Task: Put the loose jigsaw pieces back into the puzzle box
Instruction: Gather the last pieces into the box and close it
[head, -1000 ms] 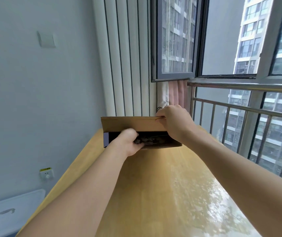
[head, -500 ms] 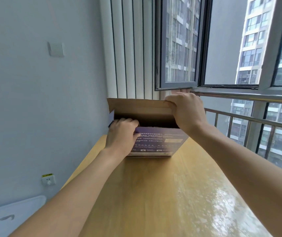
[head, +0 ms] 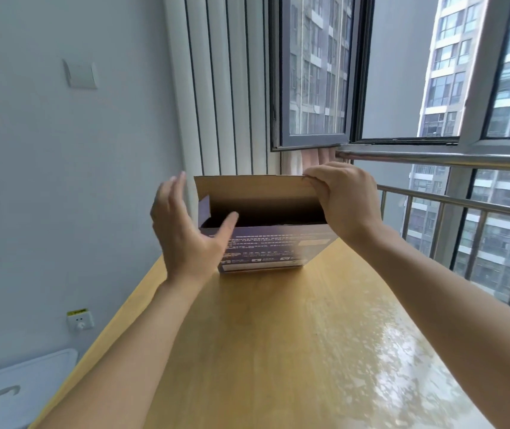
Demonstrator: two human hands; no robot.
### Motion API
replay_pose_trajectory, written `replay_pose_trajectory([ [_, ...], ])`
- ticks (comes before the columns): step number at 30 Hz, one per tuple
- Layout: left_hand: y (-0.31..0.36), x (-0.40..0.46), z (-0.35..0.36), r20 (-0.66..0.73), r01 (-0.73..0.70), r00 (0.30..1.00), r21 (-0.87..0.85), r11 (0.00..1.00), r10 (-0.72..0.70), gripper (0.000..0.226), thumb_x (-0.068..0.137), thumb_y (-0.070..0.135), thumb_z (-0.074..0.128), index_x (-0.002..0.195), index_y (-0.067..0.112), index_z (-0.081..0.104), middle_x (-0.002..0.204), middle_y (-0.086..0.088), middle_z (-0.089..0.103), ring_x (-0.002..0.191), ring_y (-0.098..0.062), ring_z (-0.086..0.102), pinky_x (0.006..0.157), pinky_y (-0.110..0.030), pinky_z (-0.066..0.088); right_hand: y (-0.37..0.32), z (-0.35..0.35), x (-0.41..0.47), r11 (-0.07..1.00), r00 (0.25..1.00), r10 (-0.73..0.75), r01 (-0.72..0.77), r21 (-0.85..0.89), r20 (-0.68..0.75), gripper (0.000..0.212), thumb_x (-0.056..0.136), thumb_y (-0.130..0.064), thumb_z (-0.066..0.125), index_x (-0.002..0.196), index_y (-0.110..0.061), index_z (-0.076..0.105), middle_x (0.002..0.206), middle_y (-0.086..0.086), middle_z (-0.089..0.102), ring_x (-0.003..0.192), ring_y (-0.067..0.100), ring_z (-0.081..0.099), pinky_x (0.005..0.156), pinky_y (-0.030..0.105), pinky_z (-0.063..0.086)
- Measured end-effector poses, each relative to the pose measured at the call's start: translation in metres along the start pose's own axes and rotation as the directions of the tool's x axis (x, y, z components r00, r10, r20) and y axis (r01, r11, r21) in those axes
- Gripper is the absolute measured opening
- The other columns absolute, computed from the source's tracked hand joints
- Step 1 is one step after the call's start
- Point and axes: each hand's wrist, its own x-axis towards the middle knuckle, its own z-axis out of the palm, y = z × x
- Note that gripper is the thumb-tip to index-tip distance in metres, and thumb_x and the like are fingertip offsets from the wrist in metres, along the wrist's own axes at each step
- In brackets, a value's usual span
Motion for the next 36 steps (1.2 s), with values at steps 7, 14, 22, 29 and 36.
replay_pose_trajectory([
  [7,-0.006,0.017,0.019,0.154,0.521,0.853,-0.315,0.794,-0.499,0.014,0.100,0.009,0.053,0.087,0.007,0.049,0.078,-0.001,0.052,0.070,-0.015,0.046,0.068,-0.030,0.037,0.023,-0.004,-0.021,0.989,0.970,0.150,-0.147,0.031,-0.191,0.045,0.084,-0.020,0.074,0.128,-0.020,0.064,0.134,-0.002,0.062,0.124,0.018,0.055,0.105,0.041,0.044],
  [14,0.012,0.025,0.024,0.237,0.617,0.781,-0.444,0.650,-0.578,0.021,0.099,0.019,0.049,0.079,0.022,0.054,0.080,-0.003,0.063,0.076,-0.021,0.059,0.071,-0.039,0.045,0.035,0.008,-0.055,0.273,0.635,0.515,-0.759,0.592,0.576,0.028,0.096,-0.056,0.055,0.114,-0.035,0.065,0.106,-0.018,0.071,0.118,0.011,0.061,0.097,0.032,0.046],
  [22,0.016,0.043,0.014,0.259,0.429,0.903,-0.537,0.726,-0.342,0.030,0.090,0.055,0.045,0.087,0.027,0.053,0.090,0.002,0.059,0.092,-0.019,0.056,0.085,-0.039,0.044,0.030,-0.001,-0.014,0.326,0.718,0.558,-0.650,0.687,0.415,0.029,0.104,-0.011,0.047,0.125,-0.026,0.060,0.123,-0.006,0.068,0.117,0.011,0.062,0.096,0.025,0.050],
  [29,0.025,0.049,0.000,0.143,0.364,0.917,-0.680,0.637,-0.372,0.033,0.096,-0.009,0.041,0.085,0.020,0.051,0.084,-0.004,0.059,0.081,-0.018,0.057,0.064,-0.022,0.048,0.007,-0.008,-0.021,0.435,0.889,0.426,-0.366,0.823,0.170,0.038,0.093,-0.008,0.051,0.129,-0.021,0.051,0.119,0.011,0.063,0.105,0.013,0.061,0.086,0.027,0.051],
  [36,0.035,0.096,-0.011,0.208,0.355,0.934,-0.650,0.672,-0.292,0.019,0.108,0.017,0.039,0.108,0.032,0.050,0.104,0.009,0.062,0.097,-0.010,0.066,0.068,-0.019,0.053,0.004,-0.031,0.029,0.520,0.913,0.395,-0.317,0.793,0.105,0.037,0.099,-0.054,0.033,0.124,-0.034,0.052,0.123,-0.017,0.055,0.121,0.006,0.052,0.102,0.023,0.041],
])
